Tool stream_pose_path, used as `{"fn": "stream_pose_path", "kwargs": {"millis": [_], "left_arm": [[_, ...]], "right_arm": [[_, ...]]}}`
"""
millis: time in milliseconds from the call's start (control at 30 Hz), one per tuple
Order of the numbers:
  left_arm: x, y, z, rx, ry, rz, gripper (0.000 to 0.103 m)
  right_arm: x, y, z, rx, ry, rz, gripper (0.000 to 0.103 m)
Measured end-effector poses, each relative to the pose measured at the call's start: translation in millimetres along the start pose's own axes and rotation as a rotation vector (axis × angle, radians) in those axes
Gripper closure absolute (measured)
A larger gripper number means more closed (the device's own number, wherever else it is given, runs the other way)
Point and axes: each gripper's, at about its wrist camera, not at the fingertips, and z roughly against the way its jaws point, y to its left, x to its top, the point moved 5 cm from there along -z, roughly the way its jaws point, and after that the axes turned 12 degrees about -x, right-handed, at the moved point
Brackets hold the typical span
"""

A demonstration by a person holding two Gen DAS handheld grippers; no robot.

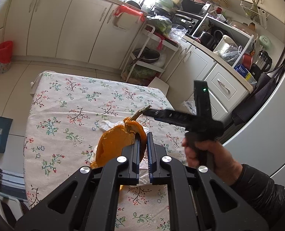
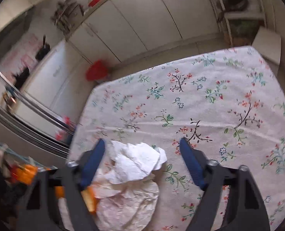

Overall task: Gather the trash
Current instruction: 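Lift the peel with the left tool while the right tool carries the paper to the basin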

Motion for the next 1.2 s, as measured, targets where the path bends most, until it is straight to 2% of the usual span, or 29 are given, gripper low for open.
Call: {"fn": "stream_pose_path", "kwargs": {"millis": [167, 233, 300, 333, 367, 400, 700, 833, 1200], "left_arm": [[-3.3, -3.3, -4.4, 0.006, 0.011, -0.007, 0.097], [-4.2, -3.4, -6.1, 0.008, 0.016, -0.008, 0.097], [-4.4, -2.5, -6.9, 0.008, 0.018, -0.007, 0.097], [-4.4, -2.0, -6.8, 0.009, 0.018, -0.007, 0.097], [-4.5, -1.7, -6.8, 0.010, 0.018, -0.007, 0.097], [-4.5, -1.2, -6.6, 0.012, 0.018, -0.007, 0.097], [-7.5, -9.2, -2.9, 0.061, 0.019, -0.055, 0.097], [-10.5, -16.6, -2.8, 0.112, 0.024, -0.103, 0.097], [-37.5, -47.1, 12.6, 0.260, 0.029, -0.230, 0.097]], "right_arm": [[-14.9, 22.3, -25.4, -0.104, 0.011, 0.165, 0.026], [-19.9, 28.9, -35.4, -0.145, 0.015, 0.224, 0.029], [-22.2, 30.5, -47.6, -0.156, 0.040, 0.234, 0.070], [-20.8, 26.8, -46.2, -0.158, 0.037, 0.214, 0.075], [-17.8, 22.9, -44.3, -0.138, 0.040, 0.182, 0.088], [-15.2, 19.7, -43.5, -0.114, 0.053, 0.149, 0.090], [11.5, -7.5, 17.6, 0.081, -0.076, -0.115, 0.091], [10.7, -19.0, 37.9, 0.160, -0.087, -0.200, 0.091], [-35.3, -9.7, 85.1, 0.217, -0.075, -0.181, 0.091]]}}
